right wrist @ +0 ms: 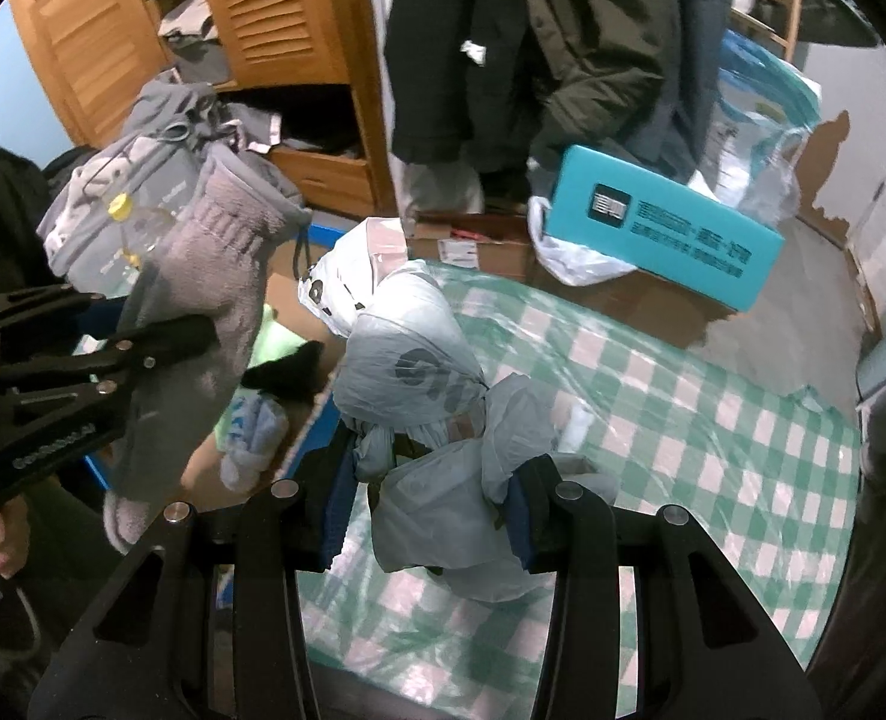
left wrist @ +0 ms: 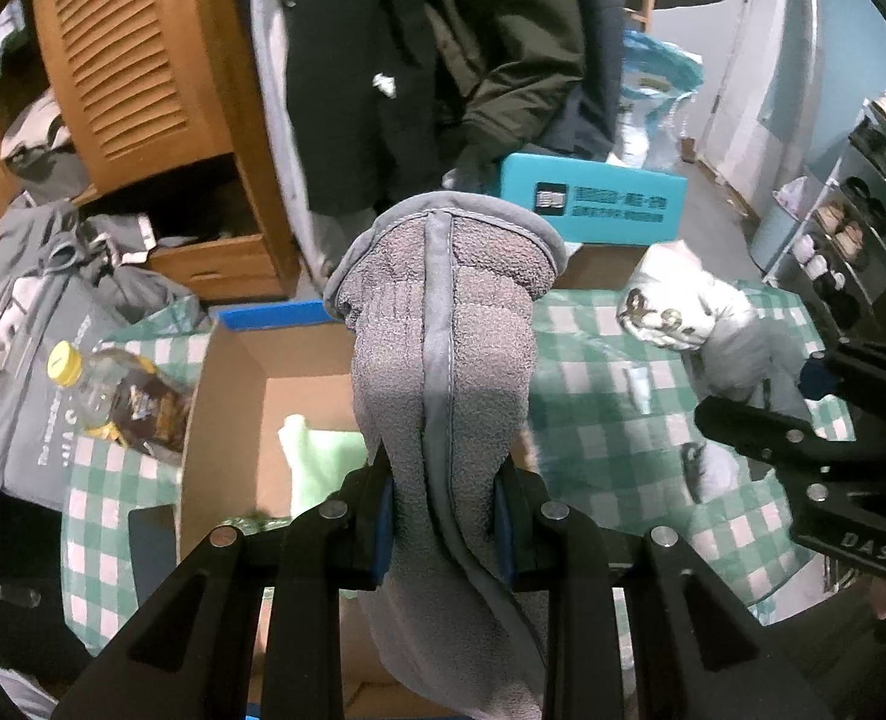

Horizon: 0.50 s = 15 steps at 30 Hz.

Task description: Organize soft objects

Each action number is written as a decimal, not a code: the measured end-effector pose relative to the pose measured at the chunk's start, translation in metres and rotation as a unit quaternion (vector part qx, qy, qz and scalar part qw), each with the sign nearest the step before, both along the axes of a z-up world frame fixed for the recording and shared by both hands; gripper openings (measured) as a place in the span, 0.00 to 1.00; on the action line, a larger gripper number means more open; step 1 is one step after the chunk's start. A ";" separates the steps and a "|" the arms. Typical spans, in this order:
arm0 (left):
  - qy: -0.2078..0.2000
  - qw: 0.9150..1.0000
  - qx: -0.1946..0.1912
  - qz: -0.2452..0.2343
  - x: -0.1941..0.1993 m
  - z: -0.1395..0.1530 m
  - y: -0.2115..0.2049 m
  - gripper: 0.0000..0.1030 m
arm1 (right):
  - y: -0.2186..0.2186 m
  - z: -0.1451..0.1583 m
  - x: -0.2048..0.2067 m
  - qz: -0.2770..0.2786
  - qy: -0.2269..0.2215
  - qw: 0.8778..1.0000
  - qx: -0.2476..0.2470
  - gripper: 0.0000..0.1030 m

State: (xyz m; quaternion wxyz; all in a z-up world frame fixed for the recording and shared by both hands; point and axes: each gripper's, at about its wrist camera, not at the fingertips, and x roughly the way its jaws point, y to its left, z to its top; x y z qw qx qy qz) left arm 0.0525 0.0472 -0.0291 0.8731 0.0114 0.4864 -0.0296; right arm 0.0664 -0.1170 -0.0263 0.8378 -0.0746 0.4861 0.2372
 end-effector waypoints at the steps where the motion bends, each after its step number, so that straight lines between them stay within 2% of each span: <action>1: 0.001 1.000 0.001 0.004 0.000 -0.002 0.004 0.26 | 0.006 0.000 0.001 0.004 0.000 1.000 0.000 0.40; 15: 0.026 0.999 0.002 0.047 -0.002 -0.029 0.056 0.26 | 0.069 -0.011 0.008 0.046 0.017 0.999 -0.002 0.40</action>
